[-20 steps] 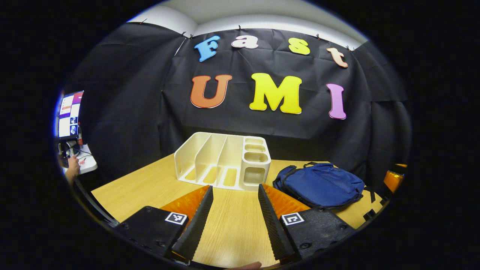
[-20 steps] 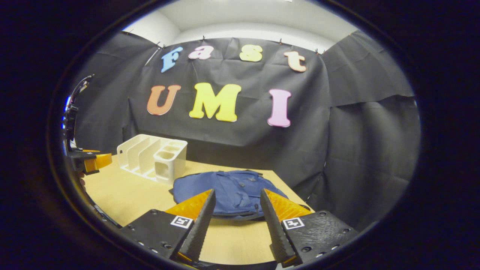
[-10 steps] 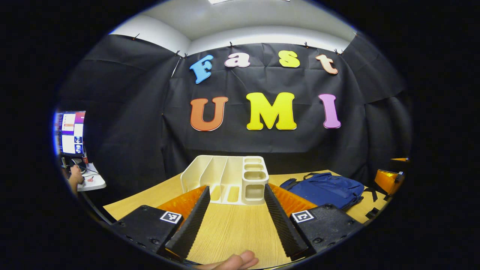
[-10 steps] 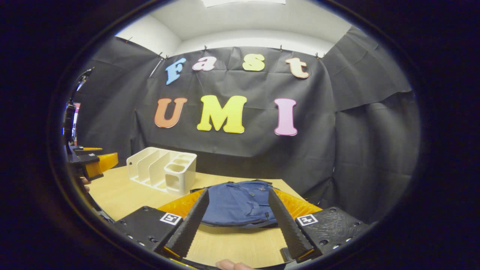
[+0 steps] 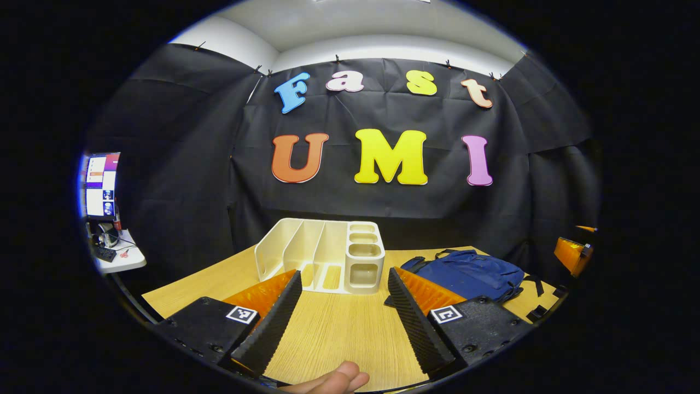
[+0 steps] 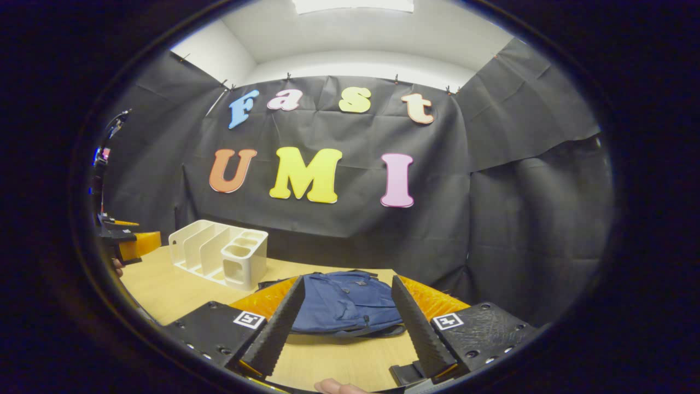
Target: Open the schoolbag, grab two books from the bookshelf and put them into the schoolbag.
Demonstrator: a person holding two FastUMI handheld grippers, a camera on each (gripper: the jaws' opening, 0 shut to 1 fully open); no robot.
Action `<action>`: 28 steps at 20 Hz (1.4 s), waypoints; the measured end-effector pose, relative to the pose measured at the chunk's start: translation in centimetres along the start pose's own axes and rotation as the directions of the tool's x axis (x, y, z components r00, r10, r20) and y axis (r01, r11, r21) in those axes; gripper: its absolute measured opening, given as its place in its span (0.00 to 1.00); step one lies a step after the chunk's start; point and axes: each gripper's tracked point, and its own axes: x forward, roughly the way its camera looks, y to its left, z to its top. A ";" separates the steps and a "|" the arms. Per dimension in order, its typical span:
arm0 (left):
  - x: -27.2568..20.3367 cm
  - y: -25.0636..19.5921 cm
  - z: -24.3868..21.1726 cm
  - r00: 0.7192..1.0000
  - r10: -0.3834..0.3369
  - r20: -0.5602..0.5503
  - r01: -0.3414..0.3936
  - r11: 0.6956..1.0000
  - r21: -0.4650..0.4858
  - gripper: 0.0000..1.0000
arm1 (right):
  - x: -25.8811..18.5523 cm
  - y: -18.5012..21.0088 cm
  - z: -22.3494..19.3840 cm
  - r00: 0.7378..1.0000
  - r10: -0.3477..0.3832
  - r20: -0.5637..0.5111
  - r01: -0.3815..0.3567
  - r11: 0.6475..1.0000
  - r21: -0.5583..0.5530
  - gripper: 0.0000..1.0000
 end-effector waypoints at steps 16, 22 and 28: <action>0.5 -1.1 -1.3 0.998 -0.058 -0.037 0.058 0.998 0.003 0.98 | 0.8 -0.1 -2.2 0.997 0.033 -0.065 -0.033 0.999 0.006 0.95; 0.7 -0.8 -1.9 0.997 -0.047 -0.058 0.047 0.999 -0.003 0.98 | 0.8 -0.1 -2.4 0.997 0.037 -0.072 -0.037 0.999 0.001 0.95; 0.9 -0.5 -2.2 0.997 -0.033 -0.071 0.033 0.999 0.005 0.99 | 0.9 0.0 -3.1 0.995 0.042 -0.089 -0.042 0.999 0.000 0.93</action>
